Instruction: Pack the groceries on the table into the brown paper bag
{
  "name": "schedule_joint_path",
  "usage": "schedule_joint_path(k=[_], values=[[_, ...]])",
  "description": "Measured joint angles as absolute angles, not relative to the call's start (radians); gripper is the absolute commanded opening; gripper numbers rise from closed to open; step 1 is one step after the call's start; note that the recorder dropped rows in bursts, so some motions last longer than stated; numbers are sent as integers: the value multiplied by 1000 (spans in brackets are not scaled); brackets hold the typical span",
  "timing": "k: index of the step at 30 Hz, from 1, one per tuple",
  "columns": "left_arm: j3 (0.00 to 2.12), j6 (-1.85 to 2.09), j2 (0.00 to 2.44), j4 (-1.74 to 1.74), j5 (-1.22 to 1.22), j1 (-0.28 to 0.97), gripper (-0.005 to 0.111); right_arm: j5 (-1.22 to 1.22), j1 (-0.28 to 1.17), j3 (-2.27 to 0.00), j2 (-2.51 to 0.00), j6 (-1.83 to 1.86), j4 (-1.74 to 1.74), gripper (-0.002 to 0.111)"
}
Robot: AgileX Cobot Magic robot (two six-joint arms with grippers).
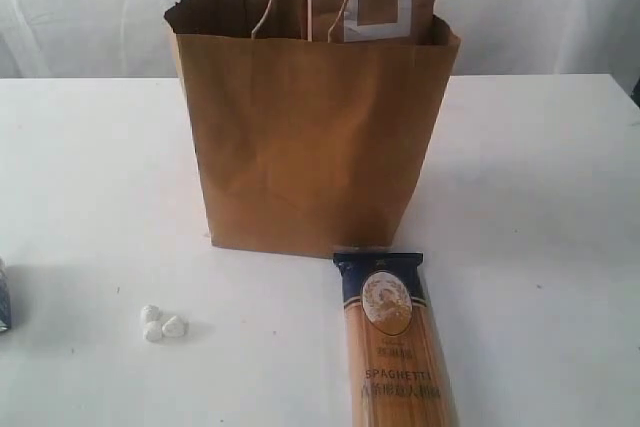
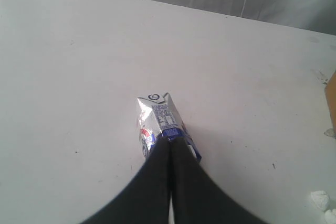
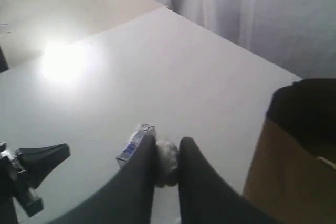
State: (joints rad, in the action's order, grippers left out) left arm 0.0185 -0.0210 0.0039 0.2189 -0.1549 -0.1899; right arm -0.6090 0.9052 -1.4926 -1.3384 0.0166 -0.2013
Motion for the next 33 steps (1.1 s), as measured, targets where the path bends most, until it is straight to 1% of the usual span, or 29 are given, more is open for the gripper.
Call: schedule_joint_path(k=[4, 10, 17, 19, 23, 28, 31, 33], values=[[18, -21, 4, 219, -154, -190, 0, -721, 812, -1664, -1462, 8, -239, 0], [18, -21, 4, 219, -154, -190, 0, -748, 748, -1843, -1643, 40, -248, 0], [18, -21, 4, 219, -154, -190, 0, -753, 740, -1888, -1789, 97, -127, 0], [18, -21, 4, 219, -154, -190, 0, -754, 738, -1888, -1817, 97, -103, 2], [18, -21, 4, 219, -154, -190, 0, -735, 738, -1888, -1841, 98, -84, 13], [18, -21, 4, 219, -154, -190, 0, -637, 738, -1891, -1845, 90, -35, 29], [18, -21, 4, 219, -154, -190, 0, -617, 738, -1891, -1845, 74, 0, 42], [18, -21, 4, 219, -154, -190, 0, -619, 738, -1891, -1845, 58, 31, 49]])
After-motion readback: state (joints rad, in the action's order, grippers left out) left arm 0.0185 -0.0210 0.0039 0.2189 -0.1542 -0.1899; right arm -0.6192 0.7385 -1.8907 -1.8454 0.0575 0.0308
